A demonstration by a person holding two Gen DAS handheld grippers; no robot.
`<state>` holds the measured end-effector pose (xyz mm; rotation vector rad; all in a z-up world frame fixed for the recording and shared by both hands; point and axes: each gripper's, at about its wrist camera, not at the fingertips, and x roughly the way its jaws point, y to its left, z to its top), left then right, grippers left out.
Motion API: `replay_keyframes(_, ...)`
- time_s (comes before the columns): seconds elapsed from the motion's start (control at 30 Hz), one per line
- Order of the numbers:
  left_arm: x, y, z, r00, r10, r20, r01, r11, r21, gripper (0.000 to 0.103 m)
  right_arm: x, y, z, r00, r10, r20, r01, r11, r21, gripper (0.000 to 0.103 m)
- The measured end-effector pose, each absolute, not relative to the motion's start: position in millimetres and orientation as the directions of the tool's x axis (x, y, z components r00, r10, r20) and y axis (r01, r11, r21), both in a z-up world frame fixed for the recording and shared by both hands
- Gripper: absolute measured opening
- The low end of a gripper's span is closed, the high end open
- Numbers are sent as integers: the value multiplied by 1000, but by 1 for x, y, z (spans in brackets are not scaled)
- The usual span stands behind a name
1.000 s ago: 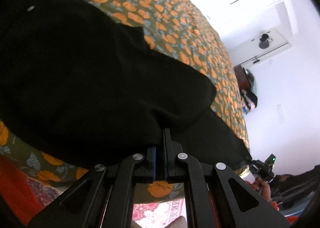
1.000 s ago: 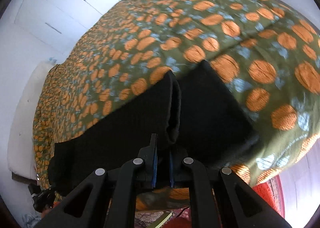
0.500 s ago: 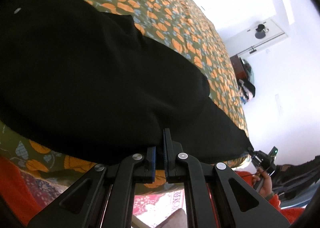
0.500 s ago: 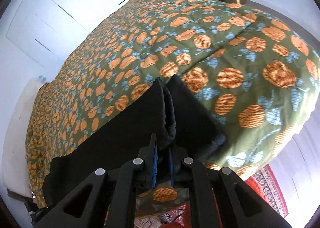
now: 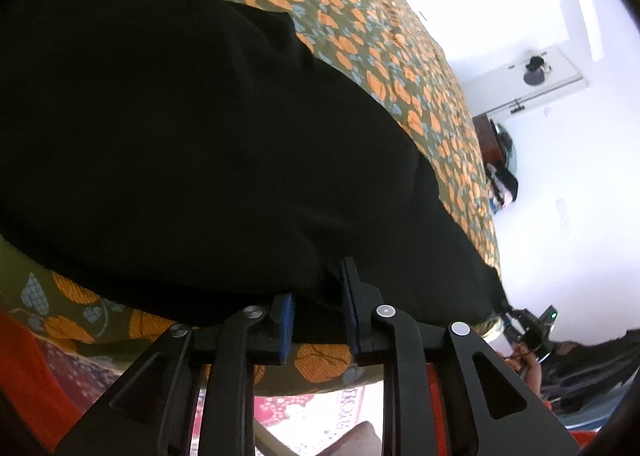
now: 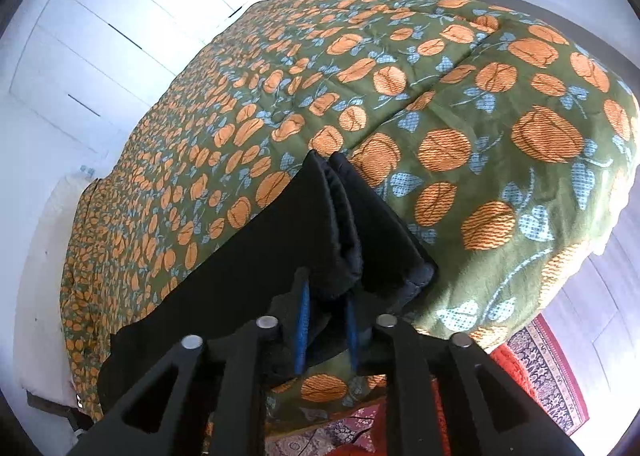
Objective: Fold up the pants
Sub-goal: 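Lift the hem with the right gripper while the left gripper grasps the waistband, then lay the held trousers down on the duvet and open both grippers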
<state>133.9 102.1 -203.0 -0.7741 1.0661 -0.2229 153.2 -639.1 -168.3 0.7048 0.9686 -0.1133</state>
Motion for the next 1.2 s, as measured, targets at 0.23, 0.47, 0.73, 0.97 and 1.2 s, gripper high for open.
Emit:
replay_keyframes(0.23, 129, 104, -201, 500, -513, -698, -186, 723, -665, 9, 153, -640, -171, 574, 227, -787, 390, 769, 507, 41)
replay_keyframes(0.47, 116, 97, -193, 456, -506, -732, -173, 756, -631, 4, 153, -638, -170, 560, 176, -810, 415, 786, 458, 18)
replay_keyframes(0.73, 112, 90, -201, 385, -467, -796, -193, 803, -564, 3, 152, -640, -170, 557, 164, -814, 426, 785, 450, 15)
replay_keyframes(0.97, 108, 107, -193, 452, -551, -702, -221, 693, -687, 3, 149, -642, -169, 571, 166, -804, 426, 777, 464, 12)
replay_keyframes(1.2, 109, 106, -194, 452, -551, -701, -215, 696, -686, 3, 142, -645, -162, 618, 168, -768, 410, 764, 497, 11)
